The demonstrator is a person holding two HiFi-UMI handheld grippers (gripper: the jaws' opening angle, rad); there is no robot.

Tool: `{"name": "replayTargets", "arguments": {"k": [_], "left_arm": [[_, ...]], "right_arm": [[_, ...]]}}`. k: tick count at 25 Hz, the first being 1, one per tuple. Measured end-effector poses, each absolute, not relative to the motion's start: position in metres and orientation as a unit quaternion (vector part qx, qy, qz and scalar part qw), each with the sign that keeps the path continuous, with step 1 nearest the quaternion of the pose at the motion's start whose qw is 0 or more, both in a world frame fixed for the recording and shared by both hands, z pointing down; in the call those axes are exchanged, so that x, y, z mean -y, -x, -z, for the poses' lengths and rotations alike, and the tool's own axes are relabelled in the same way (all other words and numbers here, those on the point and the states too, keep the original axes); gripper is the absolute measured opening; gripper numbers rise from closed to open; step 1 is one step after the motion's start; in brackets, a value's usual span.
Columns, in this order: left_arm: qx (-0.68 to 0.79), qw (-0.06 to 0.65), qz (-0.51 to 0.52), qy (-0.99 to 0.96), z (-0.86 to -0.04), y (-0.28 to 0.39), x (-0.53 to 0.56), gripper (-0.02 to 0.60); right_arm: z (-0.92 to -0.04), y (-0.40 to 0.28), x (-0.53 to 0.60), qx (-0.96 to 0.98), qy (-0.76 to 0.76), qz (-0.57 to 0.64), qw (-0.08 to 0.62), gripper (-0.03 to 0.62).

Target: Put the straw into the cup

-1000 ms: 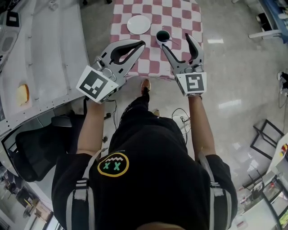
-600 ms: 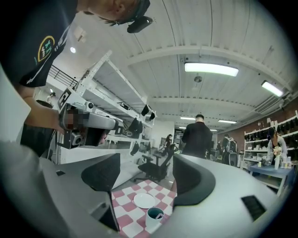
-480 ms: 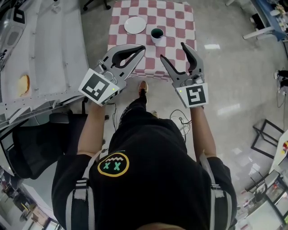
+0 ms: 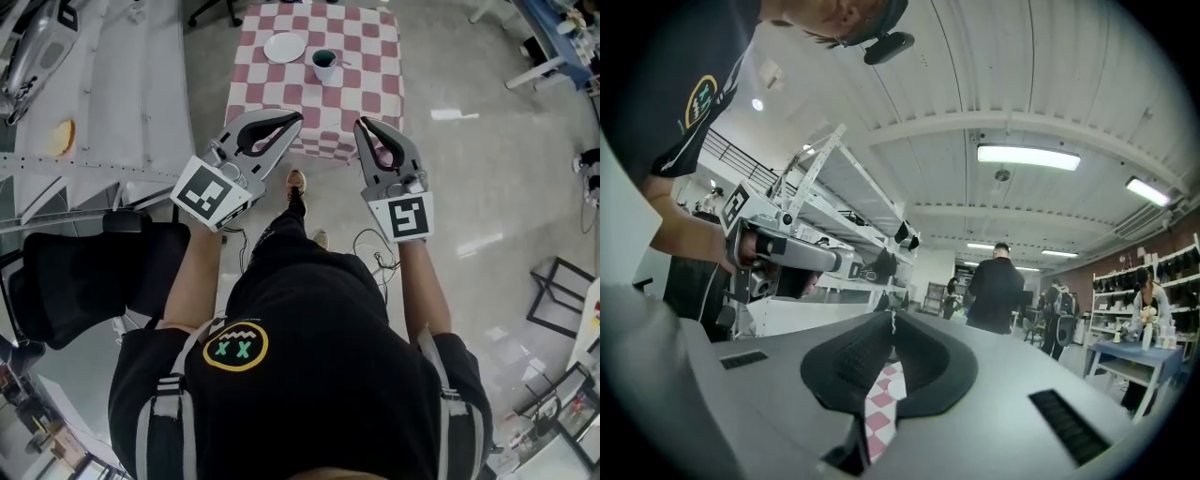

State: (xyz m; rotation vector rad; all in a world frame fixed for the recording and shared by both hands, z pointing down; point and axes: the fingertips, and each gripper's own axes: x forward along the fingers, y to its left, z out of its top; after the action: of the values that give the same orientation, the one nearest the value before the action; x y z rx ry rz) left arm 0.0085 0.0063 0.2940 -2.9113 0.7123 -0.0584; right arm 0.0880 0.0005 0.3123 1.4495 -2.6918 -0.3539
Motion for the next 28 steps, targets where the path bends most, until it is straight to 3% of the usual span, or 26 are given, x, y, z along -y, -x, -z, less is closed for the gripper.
{"name": "replayTargets", "arguments": {"k": [12, 28], "left_arm": [[-0.245, 0.072, 0.023, 0.967, -0.287, -0.004, -0.07, 0.018], [-0.239, 0.065, 0.014, 0.969, -0.284, 0.037, -0.065, 0.018]], "right_arm": [[-0.311, -0.09, -0.078, 0.882, -0.465, 0.073, 0.024, 0.021], [-0.308, -0.053, -0.076, 0.876, -0.476, 0.075, 0.038, 0.02]]}}
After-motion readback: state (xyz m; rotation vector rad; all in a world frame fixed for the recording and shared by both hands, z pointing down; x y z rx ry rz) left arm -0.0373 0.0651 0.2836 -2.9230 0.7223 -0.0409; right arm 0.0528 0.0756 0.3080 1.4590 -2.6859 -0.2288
